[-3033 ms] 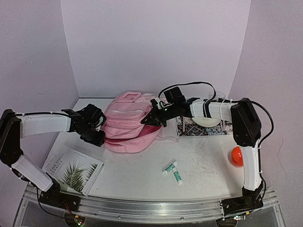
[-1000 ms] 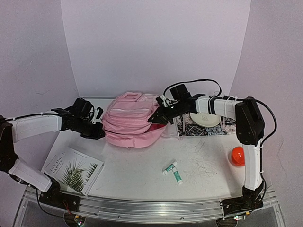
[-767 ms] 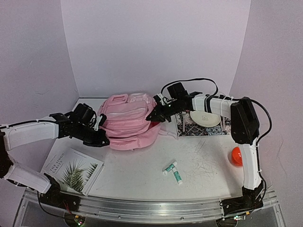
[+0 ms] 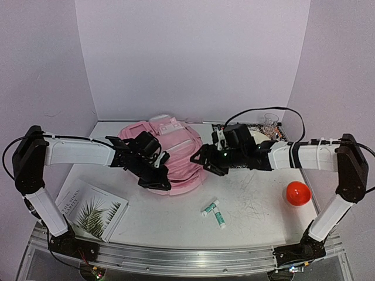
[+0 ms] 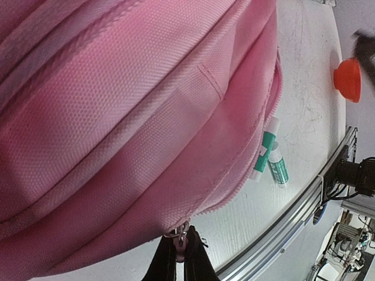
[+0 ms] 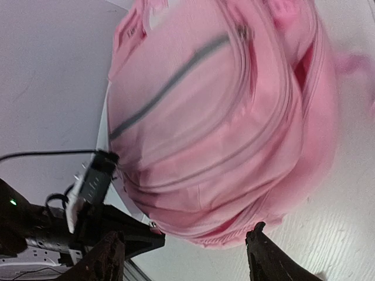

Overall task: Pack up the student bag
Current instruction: Adjust the student bag at the center of the board, then hold the largest pocket of the student bag, then unzip the largest pocket of the student bag, then move the book to the center of the board.

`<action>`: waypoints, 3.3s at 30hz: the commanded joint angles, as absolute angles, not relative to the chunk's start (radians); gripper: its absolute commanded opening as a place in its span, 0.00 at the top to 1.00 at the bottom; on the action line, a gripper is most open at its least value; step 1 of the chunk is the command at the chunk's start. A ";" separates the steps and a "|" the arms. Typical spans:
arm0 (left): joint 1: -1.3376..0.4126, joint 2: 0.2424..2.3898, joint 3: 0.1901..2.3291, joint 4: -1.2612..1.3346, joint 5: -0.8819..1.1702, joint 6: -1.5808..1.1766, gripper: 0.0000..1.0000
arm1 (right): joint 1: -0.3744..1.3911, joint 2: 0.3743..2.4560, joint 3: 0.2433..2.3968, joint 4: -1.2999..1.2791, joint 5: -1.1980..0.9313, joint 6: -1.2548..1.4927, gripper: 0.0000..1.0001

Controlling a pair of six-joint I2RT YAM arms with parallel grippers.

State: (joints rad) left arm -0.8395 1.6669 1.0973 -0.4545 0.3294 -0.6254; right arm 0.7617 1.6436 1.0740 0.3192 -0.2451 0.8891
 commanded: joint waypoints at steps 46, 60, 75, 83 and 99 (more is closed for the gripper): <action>-0.704 1.520 1.045 -0.643 0.035 -0.552 1.00 | 0.826 1.703 0.907 0.589 -0.089 1.337 1.00; -0.463 1.614 1.046 -0.687 -0.129 -0.497 1.00 | 0.801 1.666 0.960 0.537 -0.154 1.219 1.00; -0.422 1.492 1.004 -0.702 -0.088 -0.527 0.64 | 0.801 1.876 1.169 0.469 -0.244 1.053 0.87; -0.274 1.430 0.991 -0.802 -0.153 -0.546 0.31 | 0.802 1.872 1.197 0.419 -0.252 0.971 0.46; 0.218 1.420 0.916 -0.789 -0.146 -0.514 0.08 | 0.854 1.758 1.121 0.370 -0.320 0.777 0.11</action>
State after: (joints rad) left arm 0.1648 1.4277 0.9451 -0.7936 -0.1343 -0.5361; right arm 0.8294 1.8152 1.1234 0.3654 -0.2770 0.8592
